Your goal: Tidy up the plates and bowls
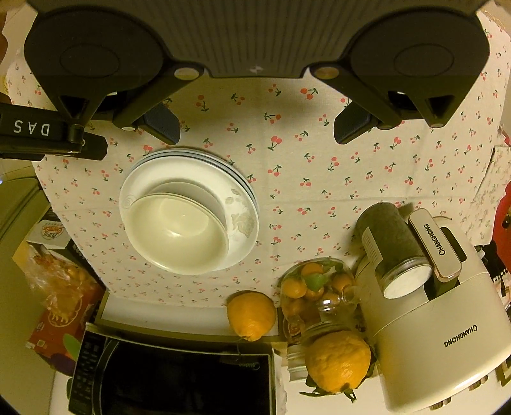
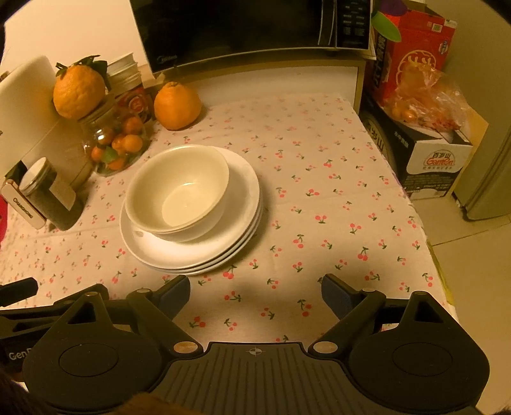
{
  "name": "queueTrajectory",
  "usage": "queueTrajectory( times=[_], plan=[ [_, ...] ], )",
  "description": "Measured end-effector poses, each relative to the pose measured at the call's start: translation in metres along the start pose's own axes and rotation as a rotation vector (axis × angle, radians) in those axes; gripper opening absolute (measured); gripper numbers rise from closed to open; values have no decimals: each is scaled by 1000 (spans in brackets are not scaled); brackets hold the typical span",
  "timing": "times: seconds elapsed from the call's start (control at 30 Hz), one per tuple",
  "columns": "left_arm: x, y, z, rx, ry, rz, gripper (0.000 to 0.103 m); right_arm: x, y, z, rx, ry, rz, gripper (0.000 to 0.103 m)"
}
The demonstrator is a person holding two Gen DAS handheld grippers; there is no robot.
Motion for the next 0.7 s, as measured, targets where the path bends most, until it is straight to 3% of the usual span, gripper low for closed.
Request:
queueTrajectory(
  times=[0.7],
  plan=[
    [-1, 1, 0, -2, -20, 19, 103, 0, -2, -2, 4, 2, 1, 91]
  ],
)
Point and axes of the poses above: each gripper's, at about its wrist camera, not at the fingertips, and y roughly against the way its jaws point, x to its left, z to its top, the point moved 2 cm from there along -y, roughly the way its jaws point, and after that the axes turned 3 degrees about z, right-handed, at the moved point
